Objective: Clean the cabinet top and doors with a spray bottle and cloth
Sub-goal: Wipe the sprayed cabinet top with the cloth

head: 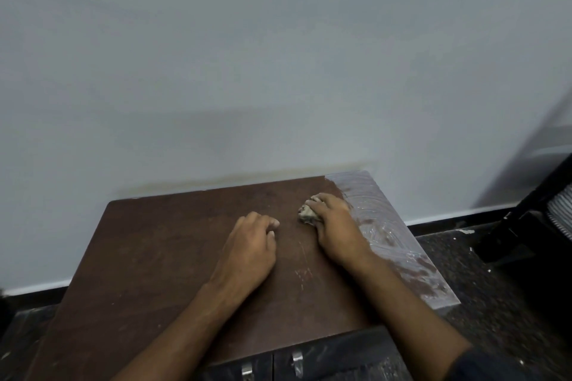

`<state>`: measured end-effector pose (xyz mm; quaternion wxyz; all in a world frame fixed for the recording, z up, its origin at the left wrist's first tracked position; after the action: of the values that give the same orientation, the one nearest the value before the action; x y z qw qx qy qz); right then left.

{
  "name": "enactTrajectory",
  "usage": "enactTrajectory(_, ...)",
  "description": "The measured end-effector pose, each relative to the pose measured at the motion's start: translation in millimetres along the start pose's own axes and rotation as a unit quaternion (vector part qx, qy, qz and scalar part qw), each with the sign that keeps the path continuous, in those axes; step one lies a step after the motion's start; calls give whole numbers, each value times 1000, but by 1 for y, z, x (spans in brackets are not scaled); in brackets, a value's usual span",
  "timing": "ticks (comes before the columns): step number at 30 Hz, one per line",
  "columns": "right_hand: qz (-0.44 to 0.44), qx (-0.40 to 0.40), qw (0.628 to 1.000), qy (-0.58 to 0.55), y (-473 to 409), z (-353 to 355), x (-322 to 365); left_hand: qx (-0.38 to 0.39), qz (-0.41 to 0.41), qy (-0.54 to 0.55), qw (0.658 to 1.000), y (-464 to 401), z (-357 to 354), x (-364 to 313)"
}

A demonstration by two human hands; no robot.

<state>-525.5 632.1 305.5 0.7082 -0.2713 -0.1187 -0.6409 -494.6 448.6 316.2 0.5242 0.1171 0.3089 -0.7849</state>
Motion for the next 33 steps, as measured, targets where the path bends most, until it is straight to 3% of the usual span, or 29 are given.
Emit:
enactTrajectory(2, 37, 15, 999, -17, 27, -6, 24, -9, 13, -2, 1000, 7, 5, 4)
enactTrajectory(5, 163, 88, 982, -46, 93, -9, 64, -17, 17, -12, 1000, 15, 10, 10)
enactTrajectory(9, 235, 171, 954, -68, 130, -12, 62, -18, 18, -10, 1000, 20, 13, 15)
enactTrajectory(16, 96, 47, 994, -15, 32, -23, 51, -24, 31, -27, 999, 14, 25, 19)
enactTrajectory(24, 245, 160, 955, -43, 82, -37, 93, -42, 66, -16, 997, -4, 29, 52)
enactTrajectory(33, 90, 103, 991, 3, -84, -68, 73, -22, 76, -7, 997, -12, 26, 60)
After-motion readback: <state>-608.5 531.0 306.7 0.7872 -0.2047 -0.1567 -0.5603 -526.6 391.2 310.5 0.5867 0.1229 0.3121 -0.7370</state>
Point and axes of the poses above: each hand's wrist, its own y-axis away from the middle knuckle, its own z-axis out of the back of the hand, x = y × z, the point moved 6 cm from there along -y, towards the middle knuckle, and after that the axes turned 6 degrees about -z, right-handed, at the moved point
